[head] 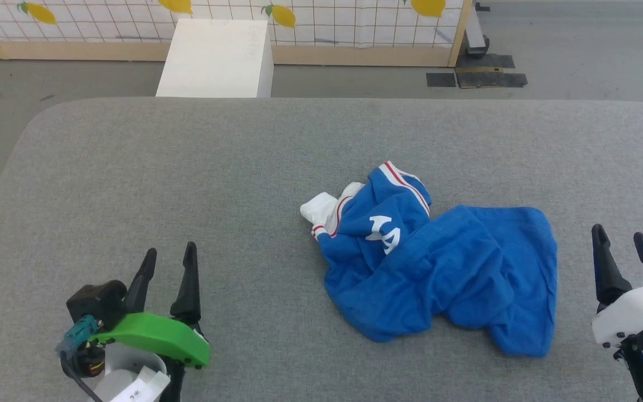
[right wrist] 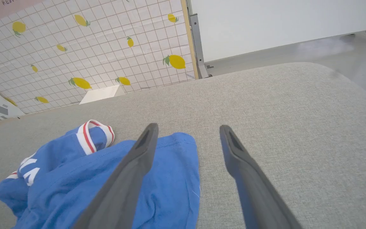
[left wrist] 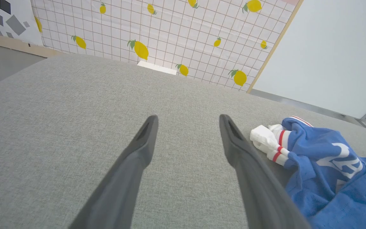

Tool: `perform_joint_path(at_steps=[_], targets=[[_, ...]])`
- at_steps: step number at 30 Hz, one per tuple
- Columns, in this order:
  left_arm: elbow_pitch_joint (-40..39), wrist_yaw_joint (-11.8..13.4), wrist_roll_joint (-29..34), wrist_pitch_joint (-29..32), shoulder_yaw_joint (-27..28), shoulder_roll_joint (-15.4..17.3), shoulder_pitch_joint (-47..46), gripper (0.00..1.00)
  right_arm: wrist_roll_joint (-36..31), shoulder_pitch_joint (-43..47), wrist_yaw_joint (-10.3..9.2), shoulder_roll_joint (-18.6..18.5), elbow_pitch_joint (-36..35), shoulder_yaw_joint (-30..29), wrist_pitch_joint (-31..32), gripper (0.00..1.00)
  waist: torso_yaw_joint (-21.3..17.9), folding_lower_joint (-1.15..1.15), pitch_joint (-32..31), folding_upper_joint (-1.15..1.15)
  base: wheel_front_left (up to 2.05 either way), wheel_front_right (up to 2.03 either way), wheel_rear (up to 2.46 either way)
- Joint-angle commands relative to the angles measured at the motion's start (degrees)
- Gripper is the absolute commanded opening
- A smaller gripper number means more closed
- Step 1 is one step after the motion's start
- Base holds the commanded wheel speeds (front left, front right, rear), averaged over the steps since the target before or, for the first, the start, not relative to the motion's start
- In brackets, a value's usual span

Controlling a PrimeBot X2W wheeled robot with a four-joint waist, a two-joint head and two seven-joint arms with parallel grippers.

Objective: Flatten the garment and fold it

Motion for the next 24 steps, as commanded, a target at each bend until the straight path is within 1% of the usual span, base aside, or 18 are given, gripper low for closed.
perform_joint_path(at_steps=[1, 4, 6, 11, 15, 19, 24], targets=[[0.09, 0.01, -0.62, 0.42, -0.23, -0.11, 0.2, 1.0, -0.23, 0.24, -0.06, 0.29, 0.56, -0.13, -0.85, 1.0, 0.11, 0.0, 0.27, 0.0, 0.0, 0.0, 0.0], [0.63, -0.66, -0.87, 2.0, -1.28, -0.59, -2.1, 1.0, -0.36, 0.17, -0.06, 0.38, 1.04, -0.26, -1.47, 1.0, 0.31, 0.0, 1.19, 0.0, 0.0, 0.0, 0.0], [1.5, -1.08, -1.02, 4.17, -2.28, -1.04, -4.92, 1.0, -0.21, -0.28, -0.06, 0.4, 1.27, -0.08, -1.6, 1.0, 0.28, 0.0, 2.08, 0.0, 0.0, 0.0, 0.0], [5.05, -2.59, -1.02, 12.87, -6.06, -2.65, -15.77, 1.0, 0.02, -1.79, -0.06, 0.42, 1.64, 1.14, -1.24, 1.0, -0.57, 0.0, 4.43, 0.0, 0.0, 0.0, 0.0], [10.31, -3.14, -1.19, 22.78, -9.31, -4.13, -24.81, 1.0, 0.21, -2.77, -0.06, 0.42, 1.72, 2.37, -0.87, 1.0, -1.75, 0.0, 6.57, 0.0, 0.0, 0.0, 0.0], [16.82, -1.8, -0.25, 35.71, -12.9, -4.94, -33.34, 1.0, 0.3, -3.52, -0.06, 0.43, 1.93, 3.17, -0.61, 1.0, -3.17, 0.0, 8.62, 0.0, 0.0, 0.0, 0.0], [22.06, -1.04, 0.87, 47.75, -16.5, -6.1, -41.13, 1.0, 0.28, -3.88, -0.06, 0.43, 2.51, 3.39, -0.71, 1.0, -4.75, 0.0, 10.63, 0.0, 0.0, 0.0, 0.0]])
